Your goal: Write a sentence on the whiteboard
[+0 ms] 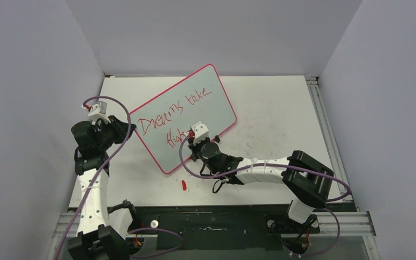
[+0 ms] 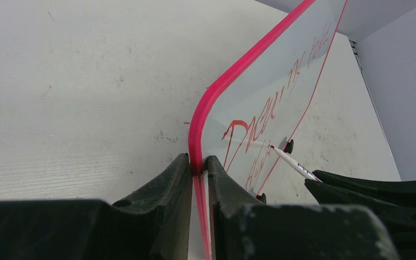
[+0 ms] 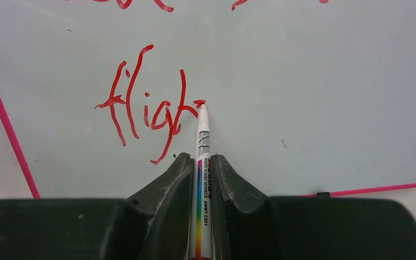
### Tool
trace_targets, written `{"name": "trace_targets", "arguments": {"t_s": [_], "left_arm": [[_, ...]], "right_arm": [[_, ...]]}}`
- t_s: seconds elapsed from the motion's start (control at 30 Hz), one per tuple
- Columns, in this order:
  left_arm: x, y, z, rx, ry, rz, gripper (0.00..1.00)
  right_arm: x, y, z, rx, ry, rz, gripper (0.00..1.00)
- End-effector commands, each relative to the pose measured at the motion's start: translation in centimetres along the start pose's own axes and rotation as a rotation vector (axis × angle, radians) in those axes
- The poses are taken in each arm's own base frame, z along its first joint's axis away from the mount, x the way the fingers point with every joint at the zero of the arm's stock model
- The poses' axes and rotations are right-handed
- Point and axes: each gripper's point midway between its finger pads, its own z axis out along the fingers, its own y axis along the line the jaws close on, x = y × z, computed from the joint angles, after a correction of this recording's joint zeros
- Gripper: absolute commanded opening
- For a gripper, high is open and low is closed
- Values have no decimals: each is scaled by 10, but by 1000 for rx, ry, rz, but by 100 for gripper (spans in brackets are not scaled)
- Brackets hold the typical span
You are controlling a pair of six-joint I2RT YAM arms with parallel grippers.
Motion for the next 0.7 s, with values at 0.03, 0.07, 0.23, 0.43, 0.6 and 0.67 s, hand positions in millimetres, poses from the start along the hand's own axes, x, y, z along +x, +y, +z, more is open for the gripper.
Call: {"name": "trace_targets", "arguments": {"t_s": [0.03,0.07,0.23,0.43,0.6,0.67], "left_arm": [[0,-11,0,48,12,24,13],[1,-11,0,48,13,23,13],[0,-11,0,48,12,25,13],[0,-11,0,47,12,25,13],[0,-11,0,49,10,27,13],[0,-11,0,49,11,26,13]], "right_arm": [[-24,-11,10,51,-66,45,5],[-24,-13,10,55,-66,45,5],[-25,-17,12,66,-69,49,5],[-32,-15,8,46,-89,44,5],[-49,-5,-3,14,-127,27,5],[-54,0,-6,9,-139,21,5]]}}
